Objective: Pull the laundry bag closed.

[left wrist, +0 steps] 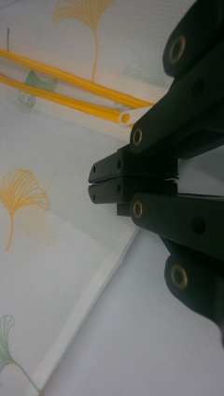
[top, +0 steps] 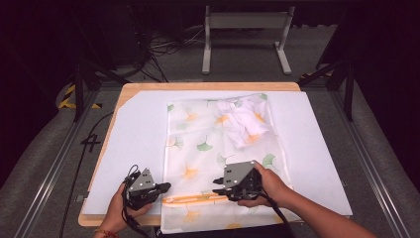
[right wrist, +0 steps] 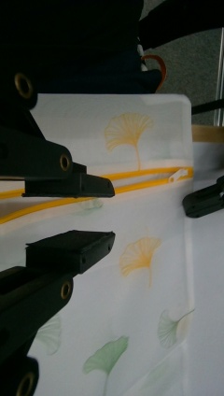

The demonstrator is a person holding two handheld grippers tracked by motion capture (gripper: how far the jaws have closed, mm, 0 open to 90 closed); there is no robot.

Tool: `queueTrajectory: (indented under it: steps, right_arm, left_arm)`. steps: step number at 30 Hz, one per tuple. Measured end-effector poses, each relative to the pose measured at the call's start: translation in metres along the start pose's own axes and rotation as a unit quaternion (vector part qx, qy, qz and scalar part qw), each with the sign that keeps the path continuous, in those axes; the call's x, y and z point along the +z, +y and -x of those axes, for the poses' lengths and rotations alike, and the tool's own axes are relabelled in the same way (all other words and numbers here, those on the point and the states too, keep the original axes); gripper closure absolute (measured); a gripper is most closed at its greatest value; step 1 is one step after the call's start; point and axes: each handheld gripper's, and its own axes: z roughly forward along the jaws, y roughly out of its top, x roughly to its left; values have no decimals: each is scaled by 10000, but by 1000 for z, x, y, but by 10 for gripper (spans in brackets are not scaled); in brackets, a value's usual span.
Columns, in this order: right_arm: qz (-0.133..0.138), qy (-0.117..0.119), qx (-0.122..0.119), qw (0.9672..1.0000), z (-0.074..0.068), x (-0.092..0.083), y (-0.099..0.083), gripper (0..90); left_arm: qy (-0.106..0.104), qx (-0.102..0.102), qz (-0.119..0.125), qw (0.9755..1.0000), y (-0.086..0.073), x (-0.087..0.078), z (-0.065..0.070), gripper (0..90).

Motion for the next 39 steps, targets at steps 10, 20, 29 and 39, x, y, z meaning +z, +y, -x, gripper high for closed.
queueTrajectory:
  steps: [10,20,29,39]
  right_arm:
    - [-526,348,-807,9947,-17,63,43,781]
    - [-814,546,-1091,9892,-21,104,69,740]
    - [-1255,746,-1068,9835,-16,129,79,713]
    - [-1392,984,-658,9832,-5,147,80,730]
  left_arm:
    - [49,26,-83,9999,-3,2,-1,892]
    - [-16,-64,-88,9999,-3,2,-2,900]
    - [-15,-82,-80,9999,-3,2,-3,900]
    - [53,-990,558,9935,-4,11,10,900]
